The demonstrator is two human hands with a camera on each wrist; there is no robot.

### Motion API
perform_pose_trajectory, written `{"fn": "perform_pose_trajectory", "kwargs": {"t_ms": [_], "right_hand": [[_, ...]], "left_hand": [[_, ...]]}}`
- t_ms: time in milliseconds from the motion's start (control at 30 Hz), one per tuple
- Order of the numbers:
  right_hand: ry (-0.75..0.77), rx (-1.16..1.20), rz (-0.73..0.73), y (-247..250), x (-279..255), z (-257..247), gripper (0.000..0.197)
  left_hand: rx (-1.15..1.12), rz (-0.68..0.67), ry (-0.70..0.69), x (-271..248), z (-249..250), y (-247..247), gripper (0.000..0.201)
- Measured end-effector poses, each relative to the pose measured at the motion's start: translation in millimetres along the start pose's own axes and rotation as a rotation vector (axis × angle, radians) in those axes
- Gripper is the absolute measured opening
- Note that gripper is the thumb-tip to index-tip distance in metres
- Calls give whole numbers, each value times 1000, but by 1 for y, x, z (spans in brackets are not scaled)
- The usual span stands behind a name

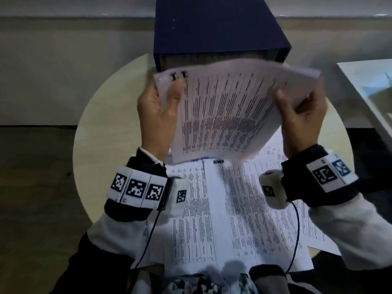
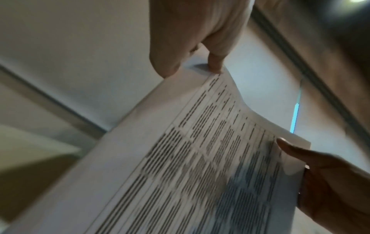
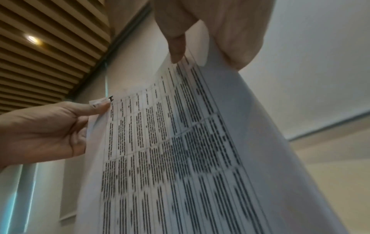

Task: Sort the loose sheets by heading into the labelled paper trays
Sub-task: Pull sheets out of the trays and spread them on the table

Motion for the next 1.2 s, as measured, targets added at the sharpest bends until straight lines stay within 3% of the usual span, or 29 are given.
{"fn": "perform_pose_trajectory", "kwargs": {"t_ms": [67, 167, 233, 333, 367, 467, 600, 733, 833, 1000, 1200], "right_hand": [[-110, -17, 10, 3, -14, 19, 28], [-200, -93, 39, 8, -20, 38, 21], [-198, -129, 56, 10, -14, 39, 12], [-175, -148, 36, 6, -4, 38, 17], [-171, -160, 25, 4, -3, 38, 19], [-119, -194, 30, -1, -5, 35, 15], [35, -218, 73, -1, 4, 15, 12], [171, -210, 74, -5, 21, -4, 30], [169, -273, 80, -3, 23, -4, 27], [-206, -452, 5, 9, -8, 51, 11], [-651, -590, -124, 28, -68, 123, 22]], "left_hand": [[3, -84, 135, -8, -24, -11, 13], [48, -120, 273, -16, -50, -18, 41], [77, -112, 289, -15, -60, -16, 51], [122, -97, 285, -15, -74, -14, 64], [126, -100, 286, -16, -73, -16, 56], [115, -48, 245, -16, -66, -19, 5], [55, 66, 93, -6, -45, -10, 3], [19, 100, -22, 9, -20, -4, 19], [55, 93, 0, 15, -19, -3, 22], [133, -54, 402, -5, -86, -21, 20], [346, -171, 721, -51, -176, -31, 31]]}}
Point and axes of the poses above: each hand's wrist, its own x-axis towards the middle knuckle, its own y-axis out of the back of the hand, z = x × y, the point moved 7 cm from there along x, towards the middle knuckle, and after that the axes turned 11 degrees about x, right-handed, at the moved point
